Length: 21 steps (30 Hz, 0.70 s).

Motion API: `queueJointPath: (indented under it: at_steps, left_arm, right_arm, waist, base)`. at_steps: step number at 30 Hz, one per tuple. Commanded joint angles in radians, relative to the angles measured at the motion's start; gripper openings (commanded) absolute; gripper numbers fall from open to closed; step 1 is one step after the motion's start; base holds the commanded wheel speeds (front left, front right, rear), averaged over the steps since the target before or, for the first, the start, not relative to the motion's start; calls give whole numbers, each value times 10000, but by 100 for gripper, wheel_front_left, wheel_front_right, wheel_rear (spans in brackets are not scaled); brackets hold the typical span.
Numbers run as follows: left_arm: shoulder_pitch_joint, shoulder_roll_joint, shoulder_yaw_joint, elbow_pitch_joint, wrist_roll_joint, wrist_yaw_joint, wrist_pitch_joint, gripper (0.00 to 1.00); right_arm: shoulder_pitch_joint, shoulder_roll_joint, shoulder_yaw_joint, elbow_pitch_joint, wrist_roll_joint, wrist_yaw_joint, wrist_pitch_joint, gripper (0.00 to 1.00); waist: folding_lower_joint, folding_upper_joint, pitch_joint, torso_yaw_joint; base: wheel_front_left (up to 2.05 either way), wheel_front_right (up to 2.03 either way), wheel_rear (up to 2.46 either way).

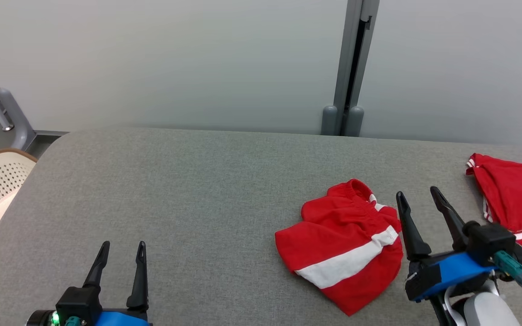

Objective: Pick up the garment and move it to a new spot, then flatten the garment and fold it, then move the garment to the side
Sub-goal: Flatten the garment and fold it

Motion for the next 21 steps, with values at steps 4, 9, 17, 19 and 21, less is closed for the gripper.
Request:
queueJointPath:
  at_steps: [4, 9, 17, 19, 21]
  left_arm:
    - [-225, -58, -9, 63, 97, -79, -43, 100]
    - [-348, -91, -40, 140, 149, -154, -43, 100]
    - [-584, -47, -64, 186, 202, -243, -42, 100]
    - [-608, -33, -58, 198, 206, -265, -42, 100]
    - [-687, -35, -75, 236, 220, -304, -42, 100]
  right_arm:
    - [-664, -181, 15, 774, -26, 1, 187, 100]
    - [-1154, -269, -135, 2323, 9, 1, 194, 100]
    - [-1663, -313, -488, 5236, 6, 1, -248, 100]
    - [-1792, -264, -528, 5890, 14, 1, -390, 100]
    - [-1949, -204, -569, 6443, 38, 1, -522, 100]
  waist:
    - [-1, 0, 157, 294]
    - [-1, 0, 316, 660]
    - [-1, 0, 671, 1074]
    - [-1, 0, 761, 1126]
    - [-1, 0, 840, 1169]
  base:
    - [0, 0, 0]
    - [0, 0, 0]
    - [0, 0, 0]
    - [0, 0, 0]
    - [0, 0, 0]
